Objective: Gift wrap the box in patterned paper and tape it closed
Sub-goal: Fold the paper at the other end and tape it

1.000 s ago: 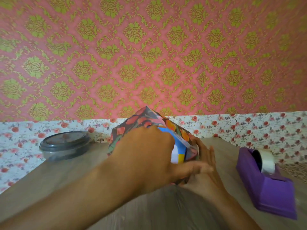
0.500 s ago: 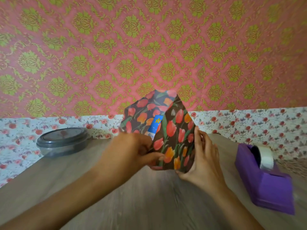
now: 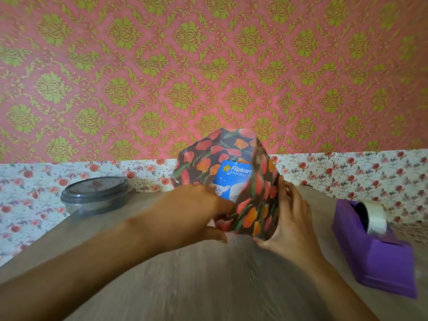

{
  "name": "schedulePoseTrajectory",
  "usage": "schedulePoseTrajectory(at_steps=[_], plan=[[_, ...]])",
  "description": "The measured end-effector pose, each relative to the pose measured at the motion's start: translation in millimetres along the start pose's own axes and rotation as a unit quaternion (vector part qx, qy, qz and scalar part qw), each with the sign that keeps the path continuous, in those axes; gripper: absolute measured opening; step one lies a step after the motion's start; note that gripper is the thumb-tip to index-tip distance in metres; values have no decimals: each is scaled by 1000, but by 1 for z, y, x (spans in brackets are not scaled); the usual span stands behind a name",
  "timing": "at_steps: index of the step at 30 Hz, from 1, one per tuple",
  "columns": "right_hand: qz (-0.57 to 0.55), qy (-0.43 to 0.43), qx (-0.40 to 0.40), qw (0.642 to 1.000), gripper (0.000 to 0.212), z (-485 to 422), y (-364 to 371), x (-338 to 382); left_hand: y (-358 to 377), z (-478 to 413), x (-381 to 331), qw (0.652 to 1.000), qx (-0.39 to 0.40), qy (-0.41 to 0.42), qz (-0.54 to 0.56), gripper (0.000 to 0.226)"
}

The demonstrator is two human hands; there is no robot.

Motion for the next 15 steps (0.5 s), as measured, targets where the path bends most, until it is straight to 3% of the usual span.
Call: schedulePoseTrajectory(at_steps=[3,8,12,15], plan=[[-4,22,5,1000,133,0,-1,-8,-1,0,-4,998,-1,-39,-43,35],[-10,31,18,999,135,2,-3,-5,8,20,1,993,-107,-40,-39,45],[6,39,17,999,135,0,-2,-1,-8,26,8,975,-168,-140,-35,61],[30,36,-9,999,126,2,-9,5,-31,19,-6,963,-255,-88,-23,50]])
Point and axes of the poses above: each hand's wrist, its own z-axis away from the middle knuckle, its own y-axis out of the palm, x = y × z, the point moved 3 cm from there along -z, towards the middle knuckle, and after that the axes turned 5 degrees about -x, right-handed, at the moved point
